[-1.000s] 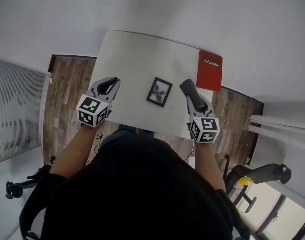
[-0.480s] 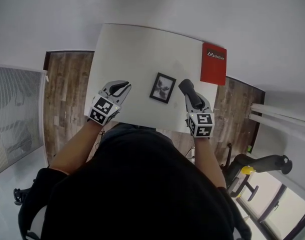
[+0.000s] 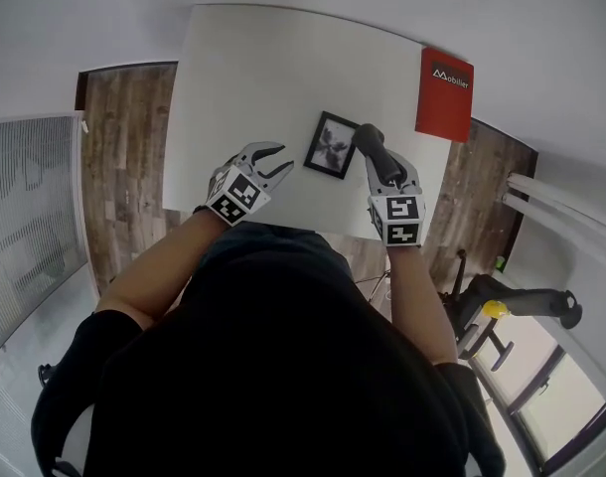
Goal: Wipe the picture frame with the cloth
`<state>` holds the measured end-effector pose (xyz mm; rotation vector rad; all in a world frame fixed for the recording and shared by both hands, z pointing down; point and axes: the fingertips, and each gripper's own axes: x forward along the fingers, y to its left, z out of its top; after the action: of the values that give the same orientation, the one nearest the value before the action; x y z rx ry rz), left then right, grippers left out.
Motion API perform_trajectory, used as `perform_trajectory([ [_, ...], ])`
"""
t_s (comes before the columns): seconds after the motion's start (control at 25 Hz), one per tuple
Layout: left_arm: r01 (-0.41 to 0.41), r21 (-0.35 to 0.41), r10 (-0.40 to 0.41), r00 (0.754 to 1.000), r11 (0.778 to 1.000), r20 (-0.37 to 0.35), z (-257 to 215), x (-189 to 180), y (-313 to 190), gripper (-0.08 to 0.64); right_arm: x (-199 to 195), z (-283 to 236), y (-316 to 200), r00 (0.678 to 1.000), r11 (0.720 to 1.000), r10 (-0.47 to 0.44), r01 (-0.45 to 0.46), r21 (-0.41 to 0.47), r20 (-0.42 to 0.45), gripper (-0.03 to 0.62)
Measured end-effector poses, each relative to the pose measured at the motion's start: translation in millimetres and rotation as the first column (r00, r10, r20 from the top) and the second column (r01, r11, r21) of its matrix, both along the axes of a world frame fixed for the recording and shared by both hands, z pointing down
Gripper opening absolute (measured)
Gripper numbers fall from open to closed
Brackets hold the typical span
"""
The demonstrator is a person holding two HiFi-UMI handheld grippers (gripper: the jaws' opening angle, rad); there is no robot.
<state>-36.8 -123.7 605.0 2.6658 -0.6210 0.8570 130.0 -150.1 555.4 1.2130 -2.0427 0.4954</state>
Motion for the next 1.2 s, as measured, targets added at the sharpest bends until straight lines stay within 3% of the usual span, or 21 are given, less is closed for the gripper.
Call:
perform_trajectory([
  [0.28,-0.099,-0.031,0.100,0.994,0.995,0.041,39,33,8,0.152,-14,26,-17,0.991,0.995,-0.094,0.096,0.022,-0.098,0.109],
  [0.52,-0.113,-0.037,0.117,0.988,0.993,0.099,68,45,15,0.165,-35,50,-34,0.957,0.976,-0.193,0.210,0.058,-0.218,0.109],
  [0.72,-0.147,-0.036,0.151,0.979,0.988,0.137,79,55,23,0.231,-51,72,-49,0.927,0.960,-0.246,0.274,0.064,-0.284,0.109],
  [0.96,-0.142,-0.038,0.147,0.967,0.989,0.209,92,57,26,0.232,-66,95,-49,0.876,0.937,-0.324,0.350,0.008,-0.356,0.109],
  [1.2,-0.111,-0.059,0.122,0.962,0.992,0.243,105,56,29,0.230,-78,112,-30,0.855,0.914,-0.401,0.396,-0.086,-0.328,0.107],
])
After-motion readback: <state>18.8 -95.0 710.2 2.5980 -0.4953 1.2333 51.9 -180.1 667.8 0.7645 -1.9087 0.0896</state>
